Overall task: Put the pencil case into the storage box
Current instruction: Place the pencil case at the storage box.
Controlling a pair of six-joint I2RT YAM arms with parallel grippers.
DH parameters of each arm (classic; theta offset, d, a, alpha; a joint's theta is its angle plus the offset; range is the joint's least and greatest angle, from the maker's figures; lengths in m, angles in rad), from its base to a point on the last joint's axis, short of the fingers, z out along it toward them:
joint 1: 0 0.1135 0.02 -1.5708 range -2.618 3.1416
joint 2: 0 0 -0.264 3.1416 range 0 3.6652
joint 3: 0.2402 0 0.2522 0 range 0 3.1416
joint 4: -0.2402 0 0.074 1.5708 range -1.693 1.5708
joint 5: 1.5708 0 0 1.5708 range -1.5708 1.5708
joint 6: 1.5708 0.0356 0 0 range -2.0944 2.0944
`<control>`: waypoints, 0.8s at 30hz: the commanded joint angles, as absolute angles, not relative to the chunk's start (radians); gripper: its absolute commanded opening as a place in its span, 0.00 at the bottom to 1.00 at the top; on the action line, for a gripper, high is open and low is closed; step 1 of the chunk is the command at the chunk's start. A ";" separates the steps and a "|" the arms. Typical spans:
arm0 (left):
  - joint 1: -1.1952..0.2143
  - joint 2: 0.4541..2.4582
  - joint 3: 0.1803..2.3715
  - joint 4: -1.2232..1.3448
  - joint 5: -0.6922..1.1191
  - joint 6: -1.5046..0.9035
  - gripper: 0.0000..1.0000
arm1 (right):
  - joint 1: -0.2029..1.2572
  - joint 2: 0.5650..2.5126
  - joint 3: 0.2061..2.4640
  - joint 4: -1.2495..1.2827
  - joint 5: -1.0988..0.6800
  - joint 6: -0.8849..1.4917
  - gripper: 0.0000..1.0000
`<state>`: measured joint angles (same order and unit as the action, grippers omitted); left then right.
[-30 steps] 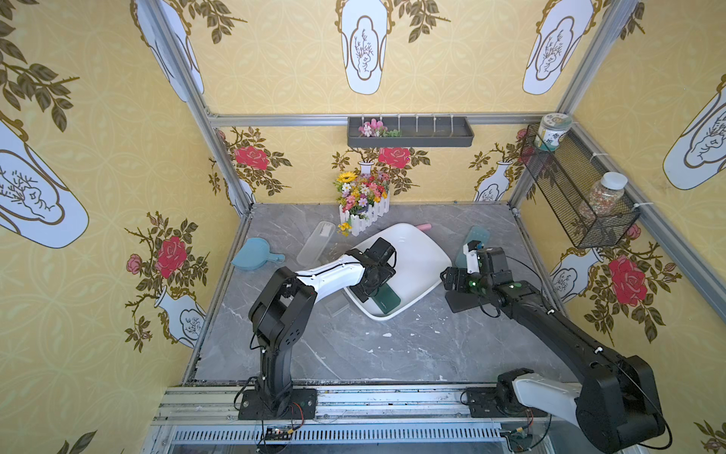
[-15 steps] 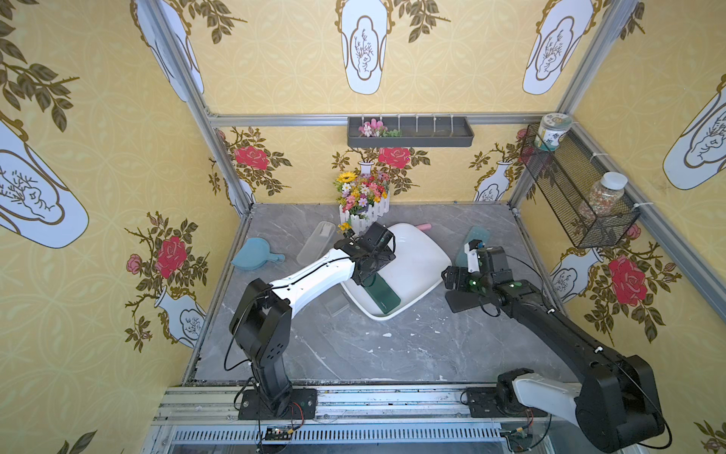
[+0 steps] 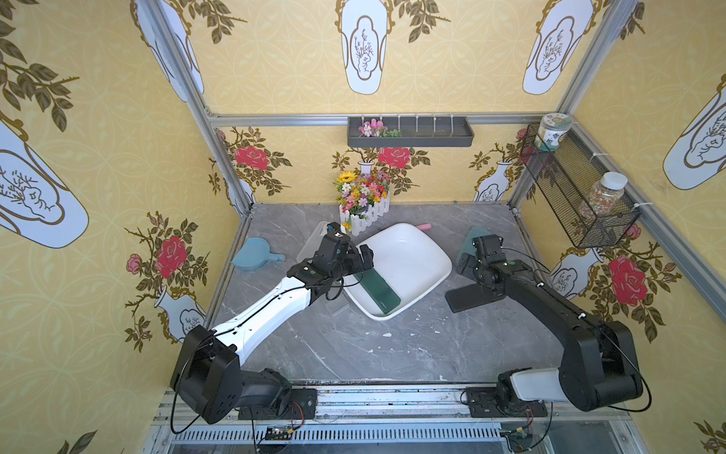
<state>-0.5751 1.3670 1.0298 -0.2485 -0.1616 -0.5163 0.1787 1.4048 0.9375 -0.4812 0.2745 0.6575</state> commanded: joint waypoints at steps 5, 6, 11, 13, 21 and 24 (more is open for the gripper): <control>-0.574 1.406 1.041 -0.237 -0.162 -0.305 1.00 | 0.224 1.457 1.029 -0.814 0.457 1.159 0.97; -0.574 1.408 1.033 -0.223 -0.160 -0.297 1.00 | 0.241 1.449 1.033 -0.844 0.476 1.229 0.97; -0.574 1.439 1.046 -0.225 -0.148 -0.270 1.00 | 0.297 1.430 1.046 -0.982 0.527 1.484 0.97; -0.574 1.447 1.045 -0.221 -0.150 -0.264 1.00 | 0.301 1.433 1.044 -0.996 0.531 1.518 0.97; -0.572 1.474 1.031 -0.207 -0.155 -0.262 1.00 | 0.298 1.441 0.949 -0.853 0.525 1.536 0.97; -0.572 1.480 1.027 -0.203 -0.149 -0.263 1.00 | 0.290 1.470 0.925 -0.789 0.488 1.533 0.97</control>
<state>-0.5724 1.4734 1.0355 -0.2325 -0.1574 -0.2768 0.2932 1.4509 0.9375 -0.8719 0.4980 1.5150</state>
